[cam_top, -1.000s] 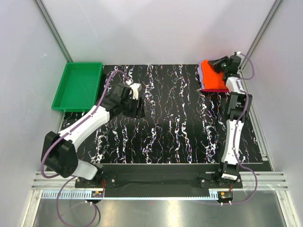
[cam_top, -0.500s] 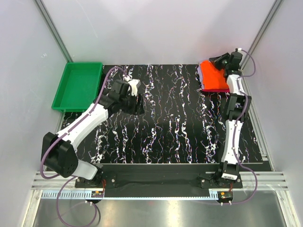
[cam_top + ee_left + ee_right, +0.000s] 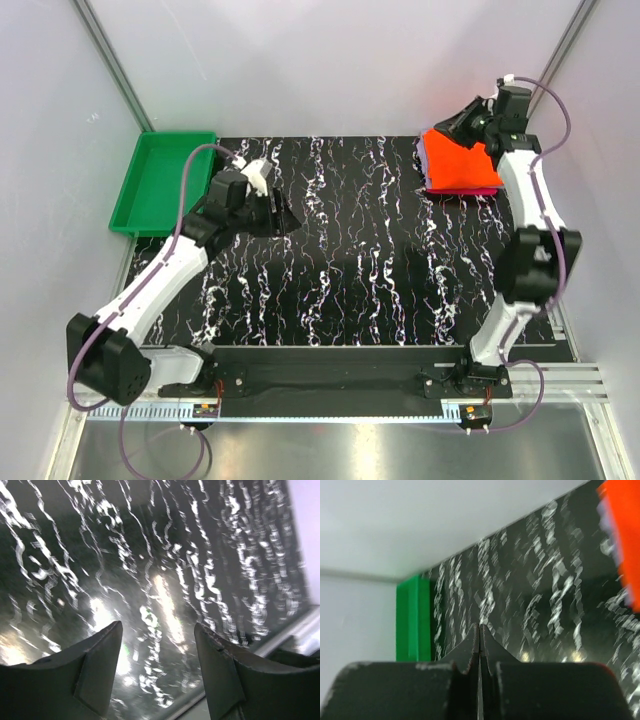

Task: Fold and stack the t-shirts
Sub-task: Neatly place the folded tshirt to the corner

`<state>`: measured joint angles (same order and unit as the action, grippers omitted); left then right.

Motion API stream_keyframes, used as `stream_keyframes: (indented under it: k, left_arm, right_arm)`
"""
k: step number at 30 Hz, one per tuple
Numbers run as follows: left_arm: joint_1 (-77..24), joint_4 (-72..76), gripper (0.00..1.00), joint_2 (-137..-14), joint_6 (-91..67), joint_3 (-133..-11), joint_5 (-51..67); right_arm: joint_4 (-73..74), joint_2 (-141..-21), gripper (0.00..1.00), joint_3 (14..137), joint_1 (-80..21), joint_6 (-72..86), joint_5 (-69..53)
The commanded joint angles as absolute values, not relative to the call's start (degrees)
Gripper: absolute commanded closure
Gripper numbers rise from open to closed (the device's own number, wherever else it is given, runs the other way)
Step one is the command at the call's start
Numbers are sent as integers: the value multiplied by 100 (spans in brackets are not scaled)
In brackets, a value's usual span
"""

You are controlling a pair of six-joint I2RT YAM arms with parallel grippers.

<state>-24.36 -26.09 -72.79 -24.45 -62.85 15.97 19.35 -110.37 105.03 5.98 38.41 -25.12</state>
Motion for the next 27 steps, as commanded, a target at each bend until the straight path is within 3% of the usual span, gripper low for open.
stream_keyframes:
  k: [1,11,19,26,27]
  left_arm:
    - [-2408,-1726,34,-6595,-3522,-5653,2013]
    - [-2391,-370,30,-4721,-4983,-3175,1995]
    - [-2373,1044,28,-2621,-6476,-1030,1802]
    - [-2373,1529,25,-846,-7408,420,1670]
    - [-2373,1625,26,-652,-7757,805,1687]
  right_arm:
    - [2232,-9890,98,9311,221,3542,-2716]
    - [854,-6561,96,4208,-729,4789,-3199]
    - [-448,-4783,94,1452,-738,5862,-3559]
    - [-219,-2747,77,13,-738,6511,-3735]
    - [268,-2507,68,9,-738,6591,-3692]
